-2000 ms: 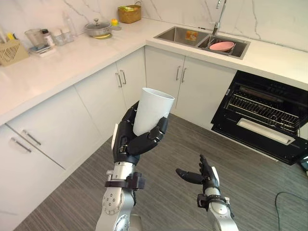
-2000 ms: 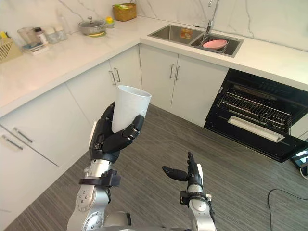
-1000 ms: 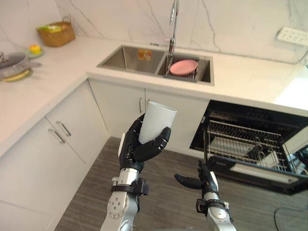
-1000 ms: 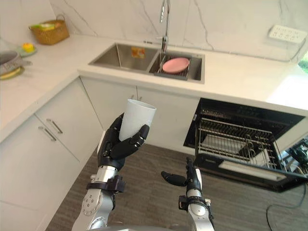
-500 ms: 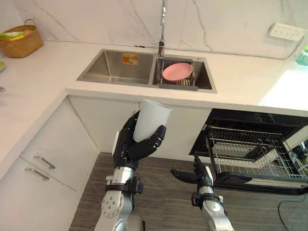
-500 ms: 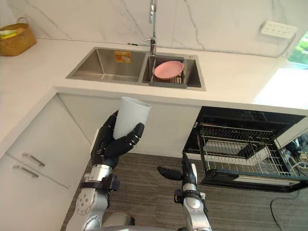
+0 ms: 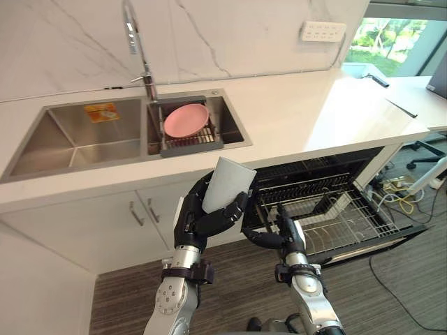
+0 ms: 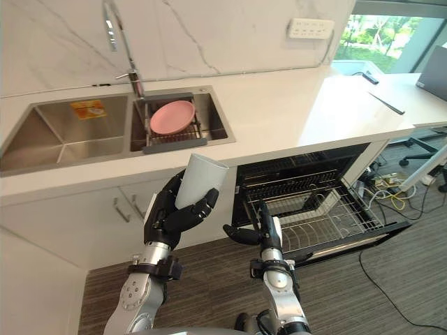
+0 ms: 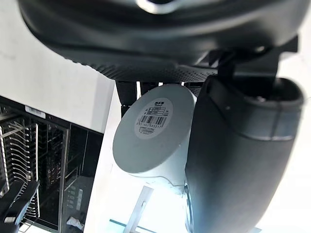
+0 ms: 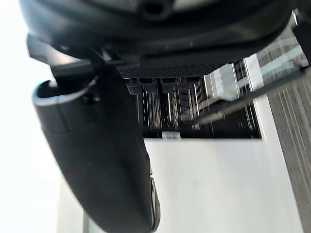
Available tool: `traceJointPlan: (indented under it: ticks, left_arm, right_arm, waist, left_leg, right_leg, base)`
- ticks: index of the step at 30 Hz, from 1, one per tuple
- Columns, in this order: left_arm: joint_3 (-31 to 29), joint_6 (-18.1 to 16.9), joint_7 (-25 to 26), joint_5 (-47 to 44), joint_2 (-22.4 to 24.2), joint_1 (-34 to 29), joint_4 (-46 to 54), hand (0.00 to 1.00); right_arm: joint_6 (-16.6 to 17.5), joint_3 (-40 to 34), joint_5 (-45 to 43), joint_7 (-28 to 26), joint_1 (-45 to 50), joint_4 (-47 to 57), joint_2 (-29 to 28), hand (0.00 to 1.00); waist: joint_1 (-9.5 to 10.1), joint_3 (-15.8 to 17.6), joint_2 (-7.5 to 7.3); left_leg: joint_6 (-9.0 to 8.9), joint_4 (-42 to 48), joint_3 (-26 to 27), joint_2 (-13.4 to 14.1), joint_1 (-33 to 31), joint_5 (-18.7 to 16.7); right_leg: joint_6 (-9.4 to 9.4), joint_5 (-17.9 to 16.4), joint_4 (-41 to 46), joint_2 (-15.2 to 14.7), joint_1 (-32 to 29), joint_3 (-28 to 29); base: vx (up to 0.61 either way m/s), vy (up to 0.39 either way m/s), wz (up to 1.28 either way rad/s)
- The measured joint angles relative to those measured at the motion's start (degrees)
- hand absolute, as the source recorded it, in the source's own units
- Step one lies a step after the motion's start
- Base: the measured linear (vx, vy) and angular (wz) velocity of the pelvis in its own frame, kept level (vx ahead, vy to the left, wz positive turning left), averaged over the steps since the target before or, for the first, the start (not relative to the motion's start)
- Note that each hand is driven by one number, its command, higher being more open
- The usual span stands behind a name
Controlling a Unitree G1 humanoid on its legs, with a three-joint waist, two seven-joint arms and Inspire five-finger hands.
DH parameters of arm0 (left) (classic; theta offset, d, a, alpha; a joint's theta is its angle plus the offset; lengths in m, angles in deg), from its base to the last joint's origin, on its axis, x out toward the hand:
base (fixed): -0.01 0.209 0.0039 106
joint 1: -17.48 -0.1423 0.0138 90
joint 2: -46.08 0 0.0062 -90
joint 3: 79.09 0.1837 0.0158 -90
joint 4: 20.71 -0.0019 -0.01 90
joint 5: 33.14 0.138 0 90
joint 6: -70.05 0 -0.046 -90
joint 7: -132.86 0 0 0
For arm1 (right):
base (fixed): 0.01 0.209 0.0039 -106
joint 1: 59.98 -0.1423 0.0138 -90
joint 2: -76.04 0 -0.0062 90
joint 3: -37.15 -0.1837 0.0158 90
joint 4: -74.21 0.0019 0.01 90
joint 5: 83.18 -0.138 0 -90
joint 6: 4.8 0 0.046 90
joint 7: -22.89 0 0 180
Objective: Walk over to the sink, pick up the cup, carry it to the dishwasher, place the cup inside the dishwasher, then close the dishwasher door
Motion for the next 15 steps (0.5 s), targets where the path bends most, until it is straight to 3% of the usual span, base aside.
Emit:
traceJointPlan:
  ticks: [1, 2, 3, 4, 6, 8, 9, 10, 12, 15]
  left_arm:
    - [-0.1, 0.0, 0.0, 0.0, 0.1, 0.0, 0.2, 0.00]
    - [-0.3, 0.0, 0.2, 0.0, 0.3, -0.1, 0.7, 0.00]
    - [-0.7, 0.0, 0.5, 0.0, 0.6, -0.1, 1.7, 0.00]
    - [-0.8, -0.2, 0.6, 0.0, 0.8, 0.0, 2.7, 0.00]
    - [-0.6, -0.7, 0.5, 0.1, 1.4, 0.3, 3.4, 0.00]
    - [-1.1, -0.7, 0.9, 0.2, 1.5, 0.4, 3.3, 0.00]
    - [-1.3, -0.7, 1.2, 0.8, 1.5, 0.5, 3.3, 0.00]
    - [-1.4, -0.8, 1.8, 1.6, 1.3, 0.7, 3.3, 0.00]
    - [-1.7, -0.8, 2.6, 2.3, 0.4, 1.0, 3.1, 0.00]
    - [-1.7, -0.8, 3.4, 2.4, -0.3, 1.0, 3.1, 0.00]
  right_arm:
    - [0.0, -0.1, 0.0, 0.3, 0.8, 1.5, 0.1, 1.00]
    - [0.0, 0.0, 0.0, 0.4, 1.9, 4.3, 0.2, 1.00]
    - [0.4, 0.2, -0.1, 0.9, 2.8, 8.0, 0.1, 1.00]
    - [1.0, 0.1, -0.1, 1.1, 2.8, 9.5, -0.1, 1.00]
    - [2.6, -0.3, -0.1, 1.4, 2.4, 10.4, -0.1, 1.00]
    - [2.6, -0.2, -0.1, 1.3, 1.9, 10.1, -0.2, 1.00]
    - [2.6, -0.3, -0.1, 1.3, 1.8, 9.9, -0.2, 1.00]
    - [2.6, -0.3, -0.1, 1.3, 1.7, 9.3, 0.0, 1.00]
    - [2.4, -0.2, -0.1, 1.3, 2.4, 8.8, -1.4, 1.00]
    - [2.4, 0.2, -0.1, 0.7, 4.1, 11.0, -2.6, 1.00]
  waist:
    - [0.02, 0.2, 0.25]
    - [0.25, 0.4, 0.58]
    - [0.87, 0.5, 0.27]
    - [1.15, 0.5, 0.26]
    - [1.74, 0.5, 0.19]
    - [2.22, 0.7, -0.06]
    - [2.35, 0.7, 0.03]
    - [2.34, 0.5, 0.81]
    - [1.48, 0.6, -1.59]
    - [1.70, 0.3, -2.73]
  left_leg:
    - [-0.49, 4.7, -0.4, 0.8, -1.2, 1.1]
    - [-0.72, 12.0, -0.8, 2.1, -3.7, 4.5]
    - [-1.27, 19.7, -1.9, 3.0, -7.8, 3.0]
    - [-1.05, 20.4, -2.3, 2.7, -10.0, 1.1]
    - [-0.30, 15.8, -4.0, 0.9, -13.0, -2.1]
    - [-0.46, 6.7, -8.9, -2.7, -14.1, -2.8]
    - [-0.81, -1.1, -13.2, -5.3, -13.7, -1.7]
    - [-0.16, -7.0, -15.5, -6.3, -12.7, 4.5]
    - [0.71, -9.4, -13.9, -7.9, -10.8, 5.3]
    - [1.75, -12.5, -10.7, -9.3, -8.5, 5.9]
  right_leg:
    - [-0.13, -0.1, -1.0, 0.7, 1.5, 0.5]
    - [-0.32, -0.2, -2.4, 1.5, 3.8, 1.4]
    - [-0.65, -0.3, -4.4, 1.8, 5.9, 3.1]
    - [-0.67, -0.3, -5.2, 1.8, 6.6, 4.2]
    - [-0.42, -0.1, -6.0, 1.6, 7.4, 6.3]
    - [-0.01, 0.0, -6.2, 0.8, 8.0, 8.7]
    - [0.50, 0.0, -6.2, 0.3, 7.9, 10.2]
    - [2.15, -0.5, -6.1, 0.5, 7.9, 11.9]
    - [3.14, -0.6, -7.0, -1.3, 8.4, 13.4]
    - [3.81, -0.6, -7.4, -3.4, 8.3, 15.9]
  base:
    - [0.21, -0.055, -0.33]
    - [0.23, -0.017, -0.51]
    - [0.22, -0.001, -0.62]
    - [0.26, 0.019, -0.58]
    - [0.22, 0.087, -0.58]
    - [0.17, 0.154, -0.68]
    - [0.16, 0.236, -0.74]
    - [0.19, 0.266, -0.69]
    - [0.12, 0.170, -0.31]
    - [0.11, 0.154, -0.38]
